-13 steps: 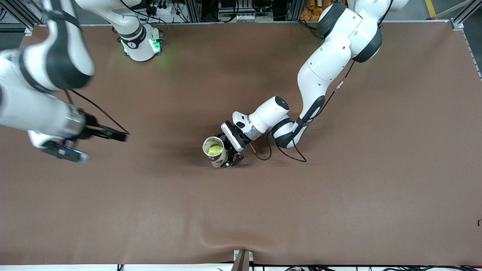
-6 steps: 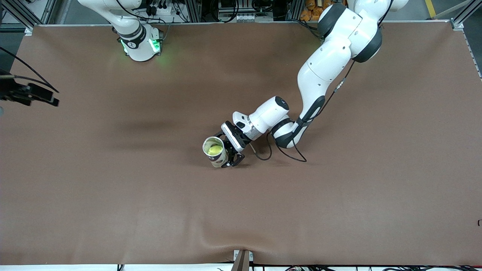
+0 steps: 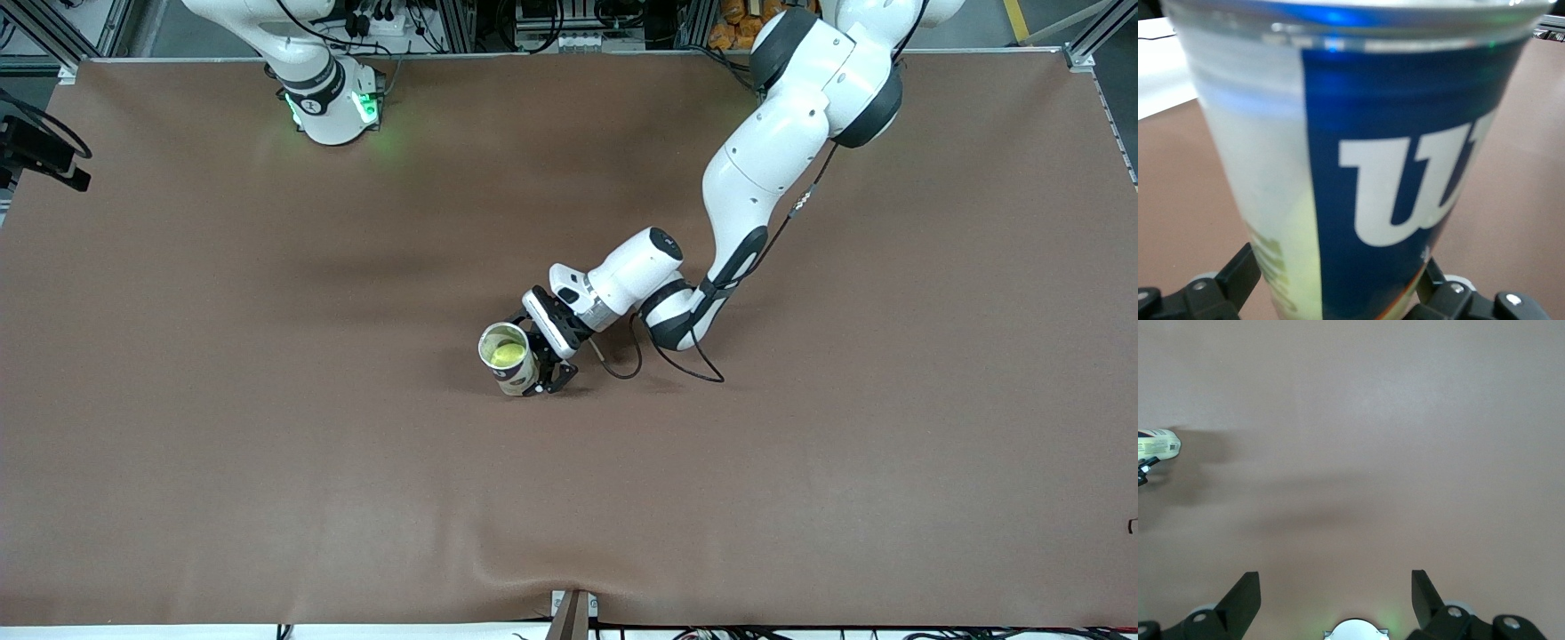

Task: Insert tennis ball vertically with right arm
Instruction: 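Lower the can upright onto the table with the left gripper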

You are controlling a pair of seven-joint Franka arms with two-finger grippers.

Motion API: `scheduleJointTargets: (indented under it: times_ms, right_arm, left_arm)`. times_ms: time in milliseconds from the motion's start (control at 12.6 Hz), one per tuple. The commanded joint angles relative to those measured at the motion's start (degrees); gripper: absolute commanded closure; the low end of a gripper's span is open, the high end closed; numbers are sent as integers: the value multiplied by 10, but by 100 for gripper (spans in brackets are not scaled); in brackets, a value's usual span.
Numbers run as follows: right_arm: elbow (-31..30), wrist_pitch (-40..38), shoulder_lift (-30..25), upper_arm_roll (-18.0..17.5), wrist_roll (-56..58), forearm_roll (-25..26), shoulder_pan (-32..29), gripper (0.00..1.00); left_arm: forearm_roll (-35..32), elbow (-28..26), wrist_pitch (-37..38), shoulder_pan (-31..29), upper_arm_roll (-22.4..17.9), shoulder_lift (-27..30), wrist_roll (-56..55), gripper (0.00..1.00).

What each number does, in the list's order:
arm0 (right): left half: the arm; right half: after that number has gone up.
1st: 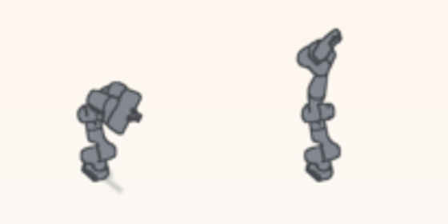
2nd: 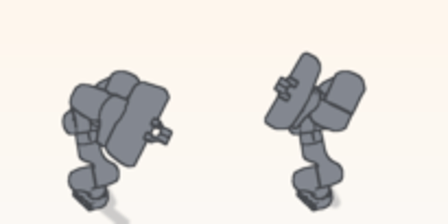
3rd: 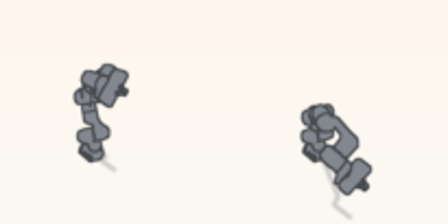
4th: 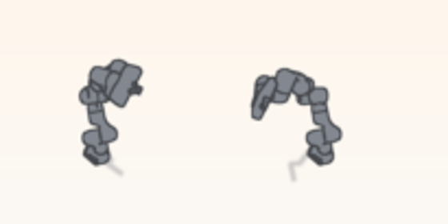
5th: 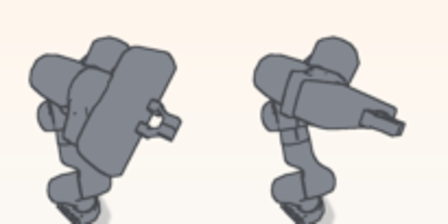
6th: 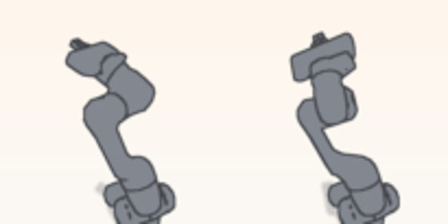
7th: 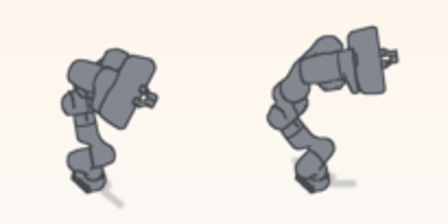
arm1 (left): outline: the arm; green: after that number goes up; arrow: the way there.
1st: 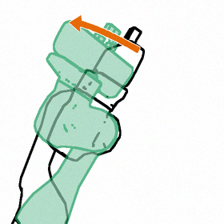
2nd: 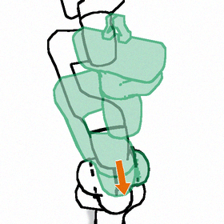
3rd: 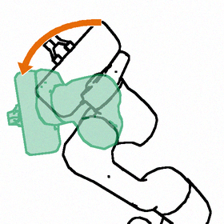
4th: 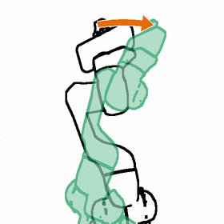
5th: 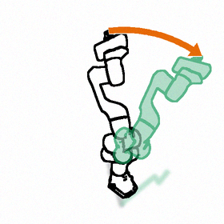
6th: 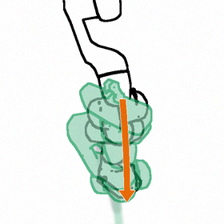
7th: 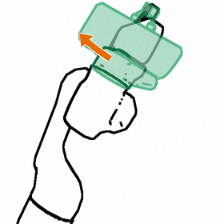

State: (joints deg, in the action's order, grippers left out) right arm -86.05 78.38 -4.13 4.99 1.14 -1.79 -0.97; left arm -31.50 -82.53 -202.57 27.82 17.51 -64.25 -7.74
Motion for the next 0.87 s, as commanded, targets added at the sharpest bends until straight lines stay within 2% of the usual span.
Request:
scheduleJointTargets:
  times_ms: [0,791]
  right_arm:
    - [3,4,-2,-2,-15,17,8,0]
    - [2,8,-2,1,23,17,2,0]
  left_arm:
    - [-11,1,-9,-3,-3,3,-2,0]
    - [-12,-58,9,-27,-3,67,-8,0]
